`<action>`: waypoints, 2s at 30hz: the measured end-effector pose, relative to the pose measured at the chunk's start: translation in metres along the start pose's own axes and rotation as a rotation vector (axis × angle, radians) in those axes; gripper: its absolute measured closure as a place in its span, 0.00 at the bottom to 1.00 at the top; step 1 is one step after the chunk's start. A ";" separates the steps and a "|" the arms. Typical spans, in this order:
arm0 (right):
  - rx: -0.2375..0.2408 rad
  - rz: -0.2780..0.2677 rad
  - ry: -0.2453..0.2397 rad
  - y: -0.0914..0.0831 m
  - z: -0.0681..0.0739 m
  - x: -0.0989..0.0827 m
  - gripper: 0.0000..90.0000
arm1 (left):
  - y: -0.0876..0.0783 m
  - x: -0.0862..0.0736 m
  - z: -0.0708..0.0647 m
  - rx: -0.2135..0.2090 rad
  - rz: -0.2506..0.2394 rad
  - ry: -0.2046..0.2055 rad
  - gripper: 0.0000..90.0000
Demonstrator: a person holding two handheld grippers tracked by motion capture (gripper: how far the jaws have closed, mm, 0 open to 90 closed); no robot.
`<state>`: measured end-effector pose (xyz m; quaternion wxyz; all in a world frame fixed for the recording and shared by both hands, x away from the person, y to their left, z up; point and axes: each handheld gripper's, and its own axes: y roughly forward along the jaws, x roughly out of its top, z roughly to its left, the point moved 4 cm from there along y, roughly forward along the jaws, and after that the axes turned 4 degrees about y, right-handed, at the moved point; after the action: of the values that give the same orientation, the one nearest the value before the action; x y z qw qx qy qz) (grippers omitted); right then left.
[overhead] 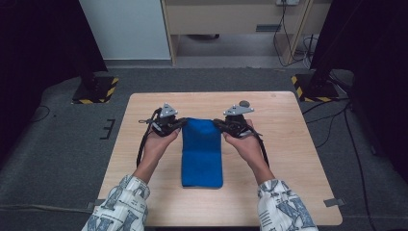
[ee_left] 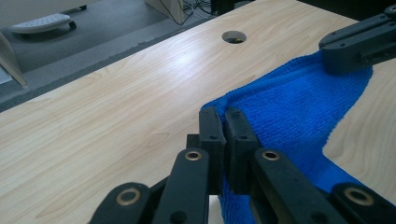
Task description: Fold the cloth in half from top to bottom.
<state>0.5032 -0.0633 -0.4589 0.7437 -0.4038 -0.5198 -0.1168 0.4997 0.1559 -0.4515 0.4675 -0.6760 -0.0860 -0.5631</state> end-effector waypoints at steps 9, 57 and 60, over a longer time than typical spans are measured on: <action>0.041 -0.003 -0.017 -0.010 0.012 -0.015 0.96 | -0.014 -0.012 -0.012 -0.026 -0.008 0.031 0.96; 0.141 0.054 -0.056 -0.037 0.049 -0.072 0.95 | -0.041 -0.073 -0.054 -0.134 -0.018 0.003 0.96; 0.143 0.057 -0.058 -0.038 0.050 -0.073 0.95 | -0.042 -0.074 -0.056 -0.136 -0.020 0.004 0.96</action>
<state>0.4153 -0.0702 -0.4978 0.7582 -0.3676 -0.5365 -0.0462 0.4091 0.1682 -0.4953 0.4151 -0.7042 -0.0536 -0.5735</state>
